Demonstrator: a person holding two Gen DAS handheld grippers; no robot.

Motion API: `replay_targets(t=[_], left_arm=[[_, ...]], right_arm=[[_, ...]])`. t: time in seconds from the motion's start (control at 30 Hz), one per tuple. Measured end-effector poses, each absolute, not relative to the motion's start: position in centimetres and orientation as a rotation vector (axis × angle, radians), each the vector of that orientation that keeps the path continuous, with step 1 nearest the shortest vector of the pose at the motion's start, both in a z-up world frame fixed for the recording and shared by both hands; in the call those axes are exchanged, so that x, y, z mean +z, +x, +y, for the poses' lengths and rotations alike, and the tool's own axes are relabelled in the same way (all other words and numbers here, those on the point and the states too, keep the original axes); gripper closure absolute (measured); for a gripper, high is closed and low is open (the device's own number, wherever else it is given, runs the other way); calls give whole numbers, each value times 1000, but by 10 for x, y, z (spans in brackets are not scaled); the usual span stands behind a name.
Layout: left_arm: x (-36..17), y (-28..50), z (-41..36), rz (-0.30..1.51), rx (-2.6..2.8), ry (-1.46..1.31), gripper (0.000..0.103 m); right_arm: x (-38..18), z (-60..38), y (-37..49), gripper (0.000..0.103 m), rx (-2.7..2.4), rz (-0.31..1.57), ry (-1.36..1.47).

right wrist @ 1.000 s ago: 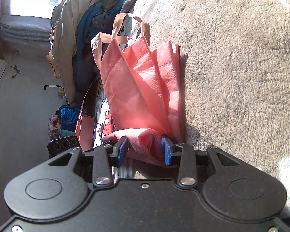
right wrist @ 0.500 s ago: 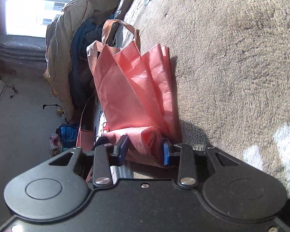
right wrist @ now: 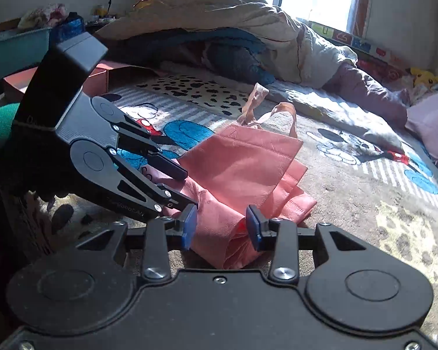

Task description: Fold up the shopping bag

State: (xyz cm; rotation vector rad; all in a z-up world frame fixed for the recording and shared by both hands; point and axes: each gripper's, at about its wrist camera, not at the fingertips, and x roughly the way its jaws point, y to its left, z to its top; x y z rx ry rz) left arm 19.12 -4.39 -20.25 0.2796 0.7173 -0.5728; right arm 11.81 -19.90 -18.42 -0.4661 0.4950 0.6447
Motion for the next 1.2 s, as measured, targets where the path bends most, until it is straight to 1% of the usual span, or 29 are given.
replay_targets(t=[0.13, 0.17, 0.2, 0.27, 0.3, 0.33, 0.37, 0.5, 0.7, 0.87, 0.9, 1.0, 1.2], left_arm=[[-203, 191, -43, 718, -570, 265, 62], [-203, 192, -42, 720, -573, 255, 62], [-203, 192, -40, 722, -575, 245, 62], [-202, 195, -39, 733, -586, 234, 61], [-200, 197, -38, 735, -592, 229, 59], [-198, 200, -37, 726, -595, 218, 56], [-195, 202, -37, 716, -598, 207, 49], [-184, 214, -34, 679, -611, 165, 47], [-175, 238, -37, 643, -622, 128, 47], [-196, 278, -72, 781, -745, 212, 47], [-197, 282, -74, 787, -765, 210, 44], [-198, 284, -83, 795, -861, 239, 42], [-208, 273, -94, 778, -885, 261, 31]], right_arm=[[-189, -195, 111, 67, 764, 382, -757], [-191, -193, 108, 67, 787, 370, -808], [-197, -190, 112, 69, 801, 402, -856], [-203, -190, 131, 68, 805, 489, -819], [-200, -191, 135, 68, 817, 506, -785], [-196, -190, 138, 67, 823, 528, -763], [-193, -188, 140, 67, 826, 542, -747], [-190, -193, 149, 67, 820, 567, -658], [-196, -197, 142, 67, 819, 553, -634], [-204, -192, 131, 67, 817, 514, -658], [-207, -190, 129, 67, 810, 498, -667], [-212, -188, 122, 67, 789, 461, -678], [-218, -182, 111, 66, 756, 399, -687]])
